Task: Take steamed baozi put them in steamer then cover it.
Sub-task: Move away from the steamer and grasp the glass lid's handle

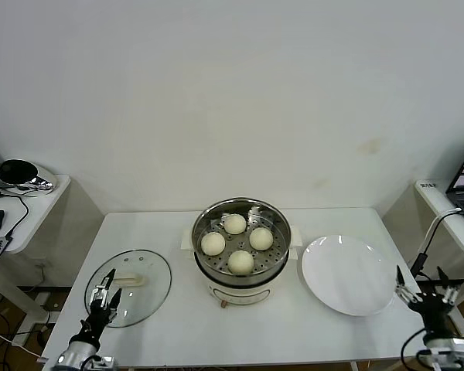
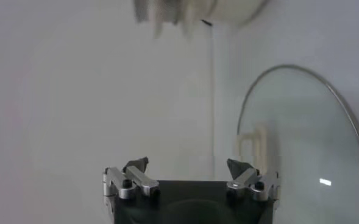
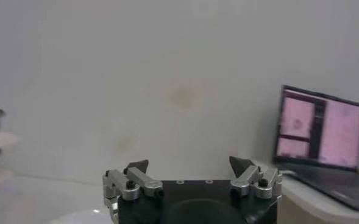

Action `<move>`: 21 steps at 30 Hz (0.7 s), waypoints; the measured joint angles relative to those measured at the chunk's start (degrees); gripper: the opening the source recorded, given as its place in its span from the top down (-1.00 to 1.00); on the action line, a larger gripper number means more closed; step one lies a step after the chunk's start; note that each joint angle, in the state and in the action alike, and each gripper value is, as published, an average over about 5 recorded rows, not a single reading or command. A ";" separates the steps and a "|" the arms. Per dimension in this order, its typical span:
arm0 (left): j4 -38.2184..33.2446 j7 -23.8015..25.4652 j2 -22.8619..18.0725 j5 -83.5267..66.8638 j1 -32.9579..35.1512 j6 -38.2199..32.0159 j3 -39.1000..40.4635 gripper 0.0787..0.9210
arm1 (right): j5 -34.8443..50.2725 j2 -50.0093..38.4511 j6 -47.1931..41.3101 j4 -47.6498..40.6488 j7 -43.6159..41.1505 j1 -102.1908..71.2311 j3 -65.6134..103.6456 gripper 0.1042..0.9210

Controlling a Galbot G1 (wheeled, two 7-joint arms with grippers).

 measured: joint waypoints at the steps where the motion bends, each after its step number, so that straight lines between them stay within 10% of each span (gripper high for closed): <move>1: 0.92 0.00 0.21 0.51 -0.86 -0.08 0.34 -0.77 | -0.06 0.23 0.07 0.08 0.06 -0.35 0.45 -0.76; 21: 13.89 -0.53 2.19 4.58 -13.00 -1.23 3.95 -0.77 | -2.38 3.13 1.26 -1.00 0.43 -2.61 3.59 -0.76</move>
